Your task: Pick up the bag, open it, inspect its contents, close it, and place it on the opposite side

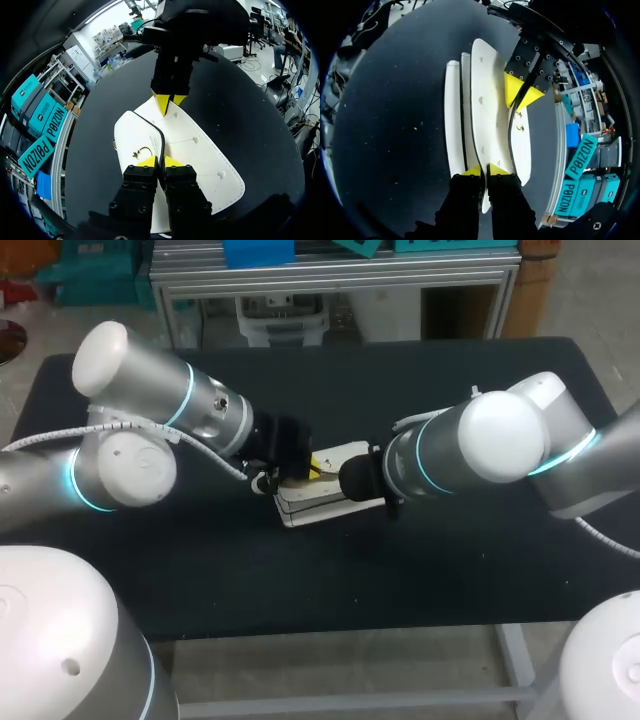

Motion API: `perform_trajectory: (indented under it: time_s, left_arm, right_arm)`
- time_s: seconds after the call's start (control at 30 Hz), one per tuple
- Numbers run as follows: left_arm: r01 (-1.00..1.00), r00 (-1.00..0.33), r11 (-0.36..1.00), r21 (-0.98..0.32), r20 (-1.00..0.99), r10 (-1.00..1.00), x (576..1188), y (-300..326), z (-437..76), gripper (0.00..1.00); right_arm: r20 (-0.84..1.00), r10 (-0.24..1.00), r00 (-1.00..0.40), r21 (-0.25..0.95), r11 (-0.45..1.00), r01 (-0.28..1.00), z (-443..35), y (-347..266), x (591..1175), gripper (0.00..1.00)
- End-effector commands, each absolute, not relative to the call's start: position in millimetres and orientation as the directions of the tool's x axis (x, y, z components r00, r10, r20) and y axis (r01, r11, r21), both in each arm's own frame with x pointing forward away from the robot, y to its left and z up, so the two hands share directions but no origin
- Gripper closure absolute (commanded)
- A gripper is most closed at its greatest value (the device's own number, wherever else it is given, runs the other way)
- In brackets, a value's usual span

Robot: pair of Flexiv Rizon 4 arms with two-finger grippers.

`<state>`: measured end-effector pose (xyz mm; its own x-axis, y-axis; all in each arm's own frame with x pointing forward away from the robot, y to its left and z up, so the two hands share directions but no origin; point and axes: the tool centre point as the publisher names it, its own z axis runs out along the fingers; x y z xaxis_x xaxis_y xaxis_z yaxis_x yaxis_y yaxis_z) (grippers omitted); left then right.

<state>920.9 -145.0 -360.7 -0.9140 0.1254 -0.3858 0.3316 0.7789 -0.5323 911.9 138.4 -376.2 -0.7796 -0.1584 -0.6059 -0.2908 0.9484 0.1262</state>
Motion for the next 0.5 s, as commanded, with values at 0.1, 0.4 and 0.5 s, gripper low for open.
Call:
perform_trajectory:
  time_s: [0.1,0.4,0.5]
  left_arm:
    - [0.321,-0.923,0.785,-0.529,-0.361,0.135,933,-152,-371,1.0]
    - [0.344,-0.91,0.737,-0.581,-0.401,0.109,934,-141,-336,0.04]
    - [0.349,-0.912,0.716,-0.605,-0.397,0.108,935,-138,-327,0.03]
  right_arm:
    - [-0.696,-0.122,-0.707,0.131,0.947,-0.293,-380,137,913,1.0]
    - [-0.696,-0.122,-0.707,0.131,0.947,-0.293,-380,137,913,1.0]
    - [-0.696,-0.122,-0.707,0.131,0.947,-0.293,-380,137,913,1.0]
